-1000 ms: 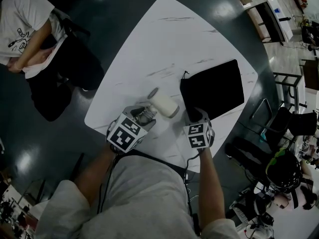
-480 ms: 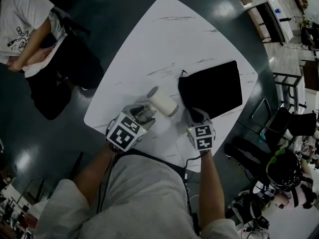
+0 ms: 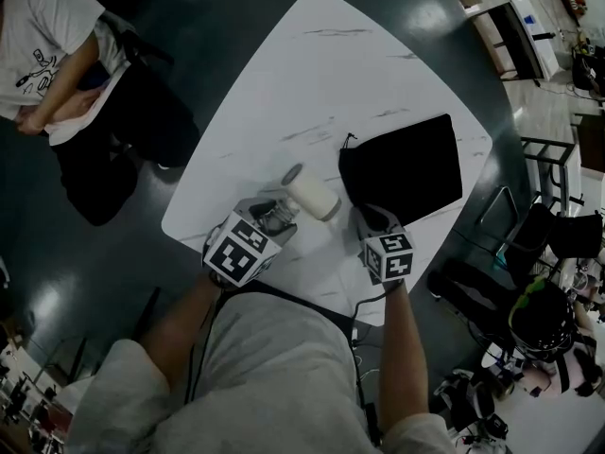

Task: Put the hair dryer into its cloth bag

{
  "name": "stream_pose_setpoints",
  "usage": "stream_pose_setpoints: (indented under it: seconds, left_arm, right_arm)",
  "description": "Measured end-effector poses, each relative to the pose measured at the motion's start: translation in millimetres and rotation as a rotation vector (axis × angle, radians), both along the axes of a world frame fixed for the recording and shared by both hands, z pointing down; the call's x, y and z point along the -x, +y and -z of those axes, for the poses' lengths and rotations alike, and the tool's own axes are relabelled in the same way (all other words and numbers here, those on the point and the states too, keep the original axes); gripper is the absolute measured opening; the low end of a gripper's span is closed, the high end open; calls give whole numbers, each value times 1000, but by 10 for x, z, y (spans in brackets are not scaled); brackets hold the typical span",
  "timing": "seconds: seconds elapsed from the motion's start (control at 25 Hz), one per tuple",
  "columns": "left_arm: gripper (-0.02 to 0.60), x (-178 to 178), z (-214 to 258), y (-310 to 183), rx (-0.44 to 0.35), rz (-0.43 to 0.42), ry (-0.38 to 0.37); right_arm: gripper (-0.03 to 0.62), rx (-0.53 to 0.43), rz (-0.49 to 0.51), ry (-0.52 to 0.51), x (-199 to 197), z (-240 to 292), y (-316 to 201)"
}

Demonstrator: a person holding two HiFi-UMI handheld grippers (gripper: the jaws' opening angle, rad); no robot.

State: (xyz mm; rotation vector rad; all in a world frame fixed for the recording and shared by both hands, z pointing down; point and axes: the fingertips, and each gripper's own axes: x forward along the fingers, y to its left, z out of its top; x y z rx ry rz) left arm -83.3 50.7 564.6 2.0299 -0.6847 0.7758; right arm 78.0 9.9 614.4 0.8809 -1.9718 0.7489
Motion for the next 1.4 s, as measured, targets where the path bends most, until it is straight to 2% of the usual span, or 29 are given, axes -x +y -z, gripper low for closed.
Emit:
stream_pose_setpoints:
  seconds: [0.28,0.4,0.52,0.76,1.2,1.4]
  left_arm:
    - [236,24,-12,31,2,1,-5]
    - [236,21,-3,63,2,2,-2]
    - [235,43,3,100,6,-1,-8]
    - [235,52,9,51,-1,-2,-5]
    - [232,-63,88,-3,-31,-66,-23]
    - [232,-173,150,2,-35,-109,-58]
  right_arm:
    - [43,90,-126,-186,-27,27,24]
    - [58,98,-118,-194,-30,10,73]
    - [44,96,-105,-189,-13,11,101]
    - [25,112,-144,-316,-7,165,35]
    - [25,-22,-179,-290,-44,585,-126]
    - [23,-109,-153,-234,-109,824,-181]
